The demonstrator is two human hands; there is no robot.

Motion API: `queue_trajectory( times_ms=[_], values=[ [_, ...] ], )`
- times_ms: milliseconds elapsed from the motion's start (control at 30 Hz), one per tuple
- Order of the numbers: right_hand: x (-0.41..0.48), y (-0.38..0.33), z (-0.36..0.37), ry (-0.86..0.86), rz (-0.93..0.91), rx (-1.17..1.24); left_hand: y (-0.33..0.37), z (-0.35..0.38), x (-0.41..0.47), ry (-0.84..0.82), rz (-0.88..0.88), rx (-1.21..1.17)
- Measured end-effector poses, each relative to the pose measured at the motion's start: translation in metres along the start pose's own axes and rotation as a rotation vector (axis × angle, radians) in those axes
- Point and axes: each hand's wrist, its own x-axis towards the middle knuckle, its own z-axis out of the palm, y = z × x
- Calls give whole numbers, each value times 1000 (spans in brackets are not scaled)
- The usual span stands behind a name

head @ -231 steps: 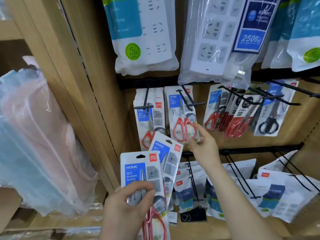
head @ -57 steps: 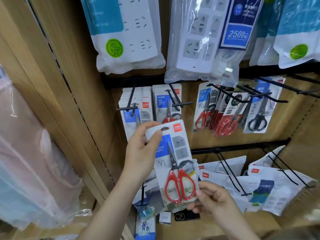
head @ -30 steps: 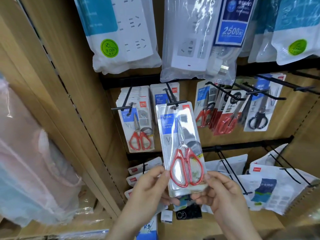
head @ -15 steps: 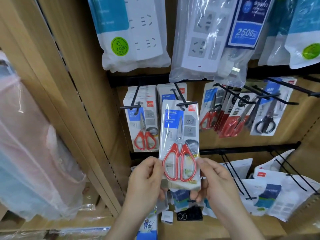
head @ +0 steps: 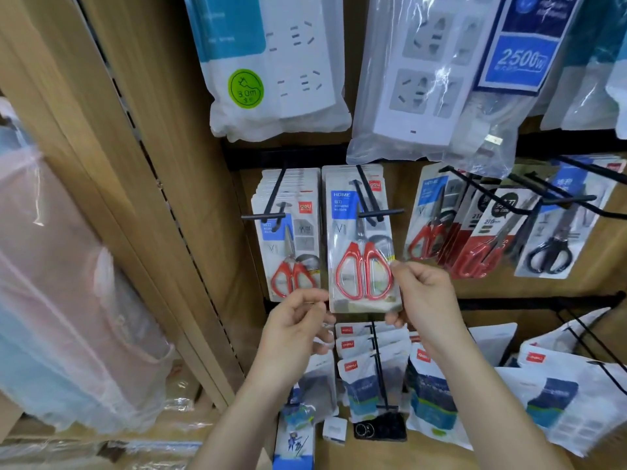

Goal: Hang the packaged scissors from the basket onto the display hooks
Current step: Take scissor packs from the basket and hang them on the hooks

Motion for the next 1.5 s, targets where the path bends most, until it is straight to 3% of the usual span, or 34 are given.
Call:
queue_trajectory(
  times_ms=[133,367,633,900,1133,1300,1500],
  values=[
    [22,-4,4,36,-55,-205,-11,-7,-6,44,6,121],
    [29,22,-5,-92,-63,-562,-24,-10,-18,42,23,259],
    [-41,53,-58,19,-24,-322,-30,-9,-51,-28,102,334],
    [-169,112,-161,285,165,-355,-84,30,-81,-293,31,385],
    [-292,152,-252,587,392,-376,-123,123,-127,-547,2,374],
    [-369,190,-311,732,581,-412,-169,195,-161,-762,-84,501],
    [-428,256,-378,890,735,-227,-233,285,-211,-936,-198,667]
  ],
)
